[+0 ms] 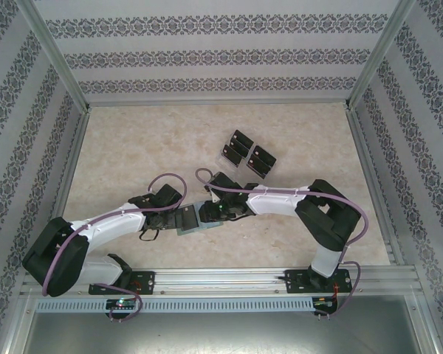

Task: Put the credit cards into the card holder
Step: Flip over the card slot in the card holder.

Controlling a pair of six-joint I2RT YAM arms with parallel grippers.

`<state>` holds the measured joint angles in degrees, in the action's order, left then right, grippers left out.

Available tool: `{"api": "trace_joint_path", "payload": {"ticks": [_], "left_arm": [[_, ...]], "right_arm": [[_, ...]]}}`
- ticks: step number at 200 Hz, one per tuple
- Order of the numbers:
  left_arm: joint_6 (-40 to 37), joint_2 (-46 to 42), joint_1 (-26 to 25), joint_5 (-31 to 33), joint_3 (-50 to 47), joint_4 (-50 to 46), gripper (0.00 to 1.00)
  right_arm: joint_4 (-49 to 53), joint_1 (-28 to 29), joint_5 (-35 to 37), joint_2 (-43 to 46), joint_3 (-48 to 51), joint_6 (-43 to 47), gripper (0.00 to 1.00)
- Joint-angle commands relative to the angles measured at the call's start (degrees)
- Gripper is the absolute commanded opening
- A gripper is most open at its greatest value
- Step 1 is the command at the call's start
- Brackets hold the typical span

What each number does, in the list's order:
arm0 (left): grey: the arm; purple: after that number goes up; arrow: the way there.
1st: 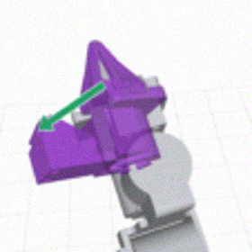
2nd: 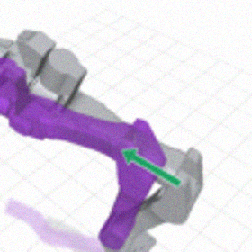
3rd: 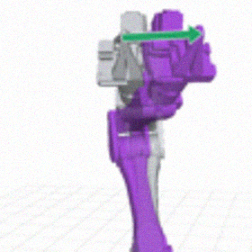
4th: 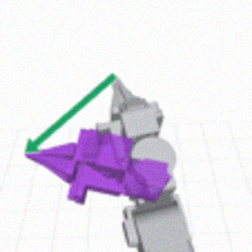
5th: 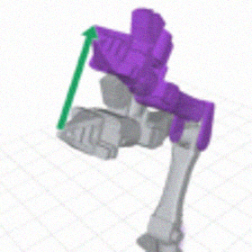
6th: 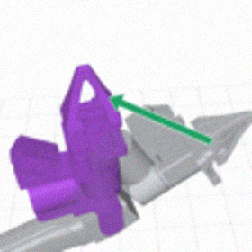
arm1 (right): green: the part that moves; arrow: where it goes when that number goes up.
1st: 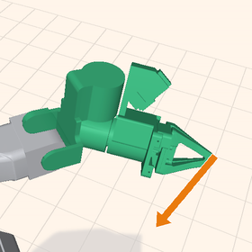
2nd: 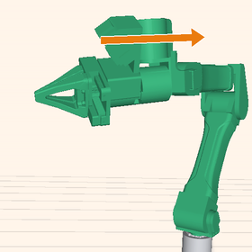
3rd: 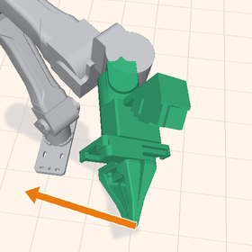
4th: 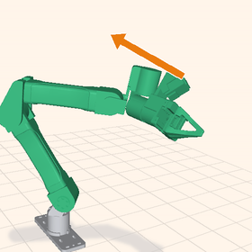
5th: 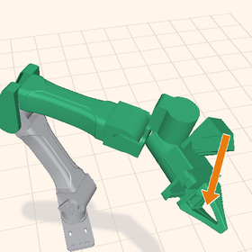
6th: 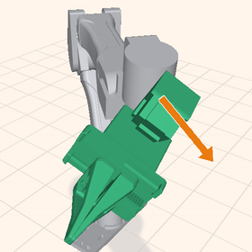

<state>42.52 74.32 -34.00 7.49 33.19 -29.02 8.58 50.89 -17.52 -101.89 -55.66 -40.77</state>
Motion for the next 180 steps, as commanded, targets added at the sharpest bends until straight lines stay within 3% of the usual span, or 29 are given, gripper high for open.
{"api": "trace_joint_path", "payload": {"ticks": [1,63,120,180], "left_arm": [[0.75,-1.79,0.69,0.55,2.57,-2.33,1.0],[0.62,-5.7,0.75,4.44,7.39,-8.57,1.0],[-1.27,-0.67,0.71,3.25,6.74,-6.46,1.0],[-3.53,4.06,0.77,4.02,7.96,-6.12,1.0]], "right_arm": [[-1.29,0.52,-1.24,-1.38,-1.2,-1.41,0.39],[-2.26,0.43,-0.7,-0.66,-1.04,-2.02,0.39],[2.39,-1.44,2.72,6.04,-0.41,0.53,0.4],[4.48,-3.24,1.87,4.33,-1.15,3.16,0.4]]}}
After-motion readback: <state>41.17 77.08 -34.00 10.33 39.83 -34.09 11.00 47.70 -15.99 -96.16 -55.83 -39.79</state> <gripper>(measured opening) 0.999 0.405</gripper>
